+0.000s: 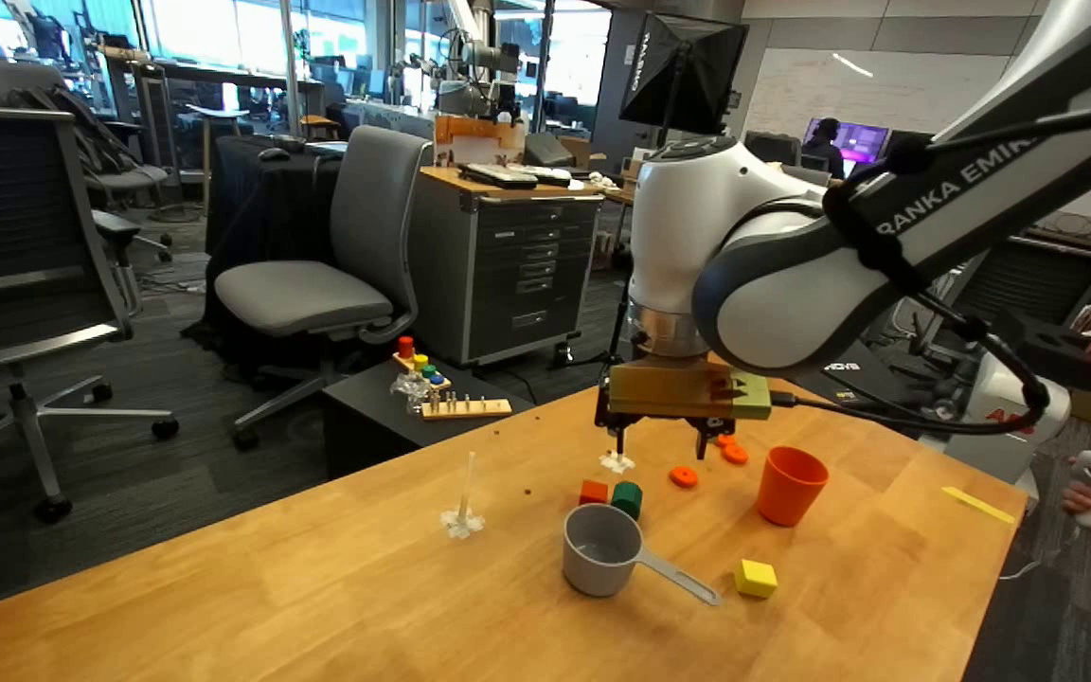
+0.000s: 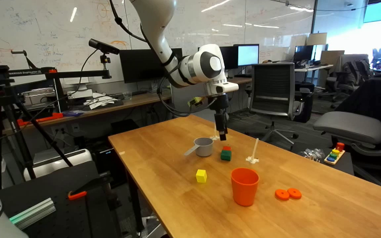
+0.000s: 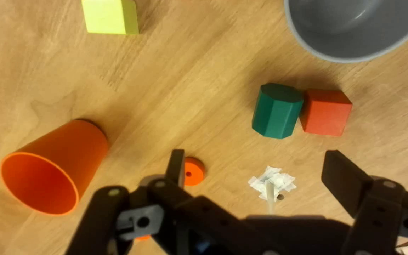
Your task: Put the cubes inside the grey cup
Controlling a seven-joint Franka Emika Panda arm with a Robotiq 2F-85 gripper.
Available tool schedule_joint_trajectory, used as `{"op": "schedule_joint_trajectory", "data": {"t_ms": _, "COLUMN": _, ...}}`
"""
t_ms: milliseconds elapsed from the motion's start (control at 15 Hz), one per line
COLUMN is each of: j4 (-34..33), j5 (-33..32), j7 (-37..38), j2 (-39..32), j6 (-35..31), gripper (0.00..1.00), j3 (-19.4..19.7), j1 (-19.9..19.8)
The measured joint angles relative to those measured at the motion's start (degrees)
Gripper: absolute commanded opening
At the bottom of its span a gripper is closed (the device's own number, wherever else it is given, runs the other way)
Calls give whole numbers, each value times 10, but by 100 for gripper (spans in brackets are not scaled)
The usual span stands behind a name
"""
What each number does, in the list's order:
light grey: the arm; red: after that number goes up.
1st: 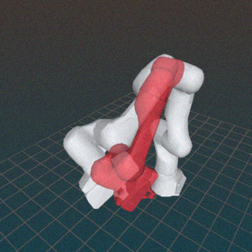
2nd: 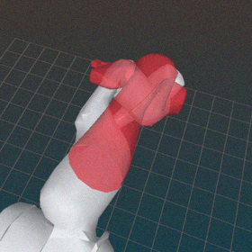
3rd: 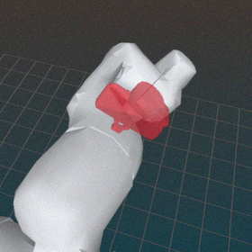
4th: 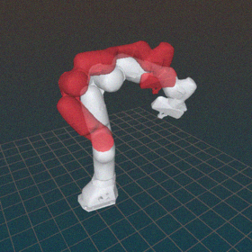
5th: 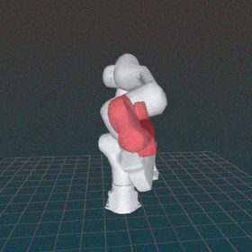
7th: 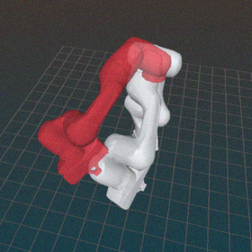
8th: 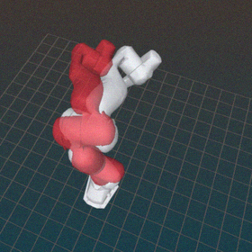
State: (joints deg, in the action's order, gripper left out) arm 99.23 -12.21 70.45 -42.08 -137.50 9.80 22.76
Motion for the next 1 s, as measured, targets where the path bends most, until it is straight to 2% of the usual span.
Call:
{"op": "schedule_joint_trajectory", "data": {"t_ms": 333, "j4": -27, "j5": -7, "j7": 0, "j2": -36, "j6": 0, "gripper": 100, "j3": 0, "j1": -2}}
{"op": "schedule_joint_trajectory", "data": {"t_ms": 1000, "j4": -142, "j5": -6, "j7": 0, "j2": -128, "j6": 0, "gripper": 100, "j3": -1, "j1": -3}}
